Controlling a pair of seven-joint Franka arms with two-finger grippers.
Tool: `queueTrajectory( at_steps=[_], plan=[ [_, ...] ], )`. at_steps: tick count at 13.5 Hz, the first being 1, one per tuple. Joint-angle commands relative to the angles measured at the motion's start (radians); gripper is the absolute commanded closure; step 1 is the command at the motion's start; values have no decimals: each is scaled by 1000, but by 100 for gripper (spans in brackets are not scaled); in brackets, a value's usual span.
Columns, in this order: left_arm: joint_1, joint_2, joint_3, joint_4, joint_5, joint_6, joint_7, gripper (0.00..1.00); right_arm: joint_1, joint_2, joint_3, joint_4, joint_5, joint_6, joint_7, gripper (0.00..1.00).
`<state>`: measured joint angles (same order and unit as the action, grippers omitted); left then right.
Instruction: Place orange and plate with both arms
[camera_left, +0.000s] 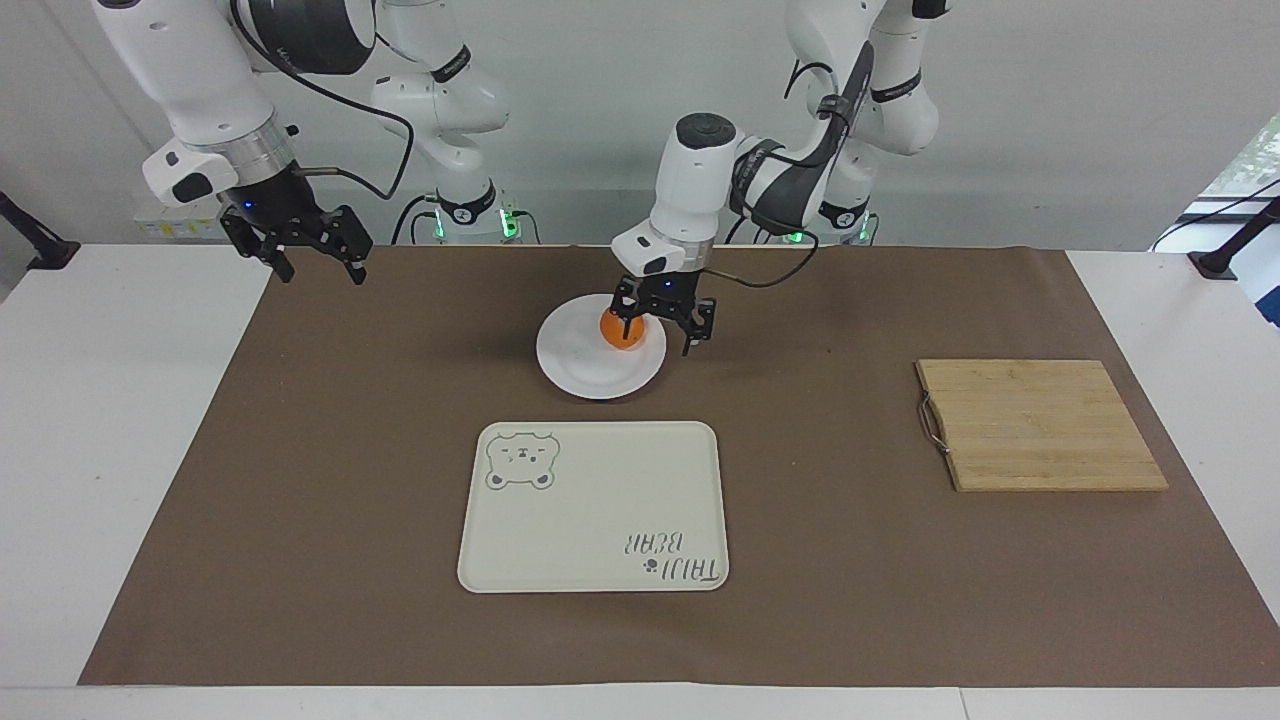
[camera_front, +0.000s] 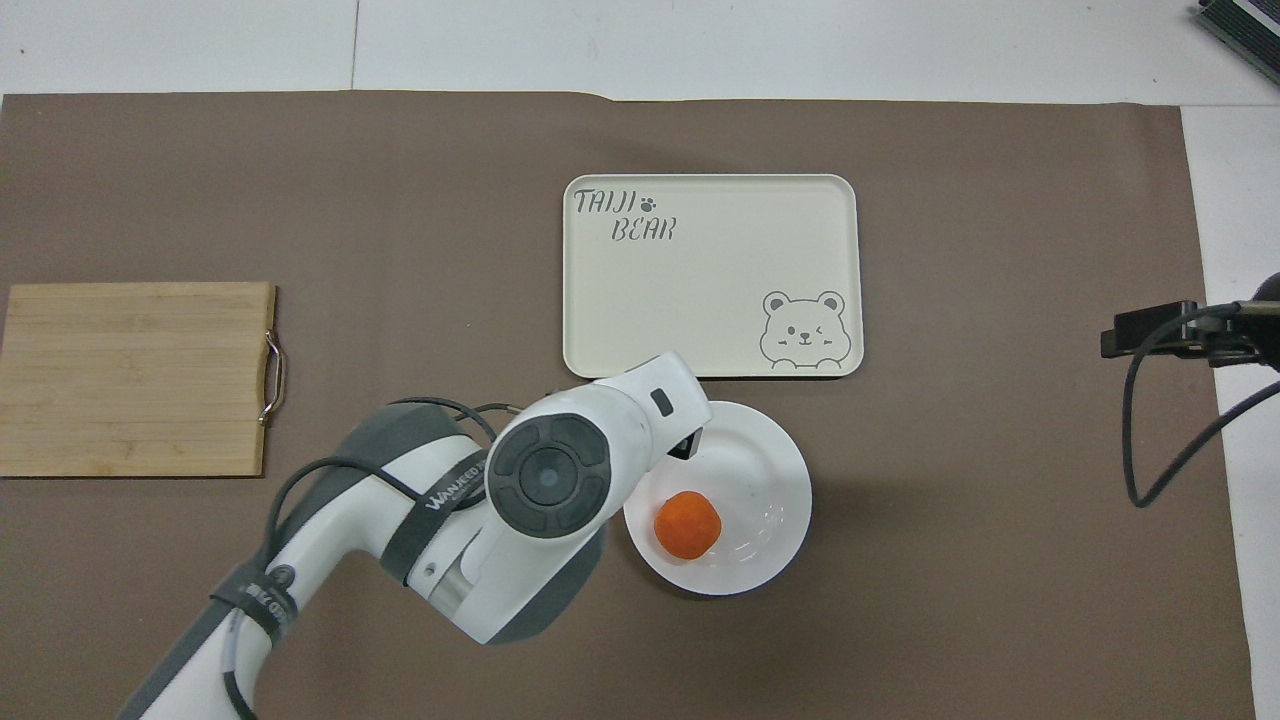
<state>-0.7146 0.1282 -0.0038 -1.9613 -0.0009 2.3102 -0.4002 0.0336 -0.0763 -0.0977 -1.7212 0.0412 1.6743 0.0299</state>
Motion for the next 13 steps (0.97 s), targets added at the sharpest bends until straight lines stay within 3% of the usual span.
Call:
queueTrajectory(
  at_steps=[1, 7, 13],
  plan=[
    [114, -91, -10, -14, -5, -99, 127, 0, -1, 0, 3, 8, -12, -10, -11, 0],
    [367, -173, -8, 11, 2, -238, 409, 0, -1, 0, 3, 8, -12, -10, -11, 0],
    [567, -167, -7, 267, 5, -532, 613, 0, -1, 0, 3, 8, -12, -11, -13, 0]
  ],
)
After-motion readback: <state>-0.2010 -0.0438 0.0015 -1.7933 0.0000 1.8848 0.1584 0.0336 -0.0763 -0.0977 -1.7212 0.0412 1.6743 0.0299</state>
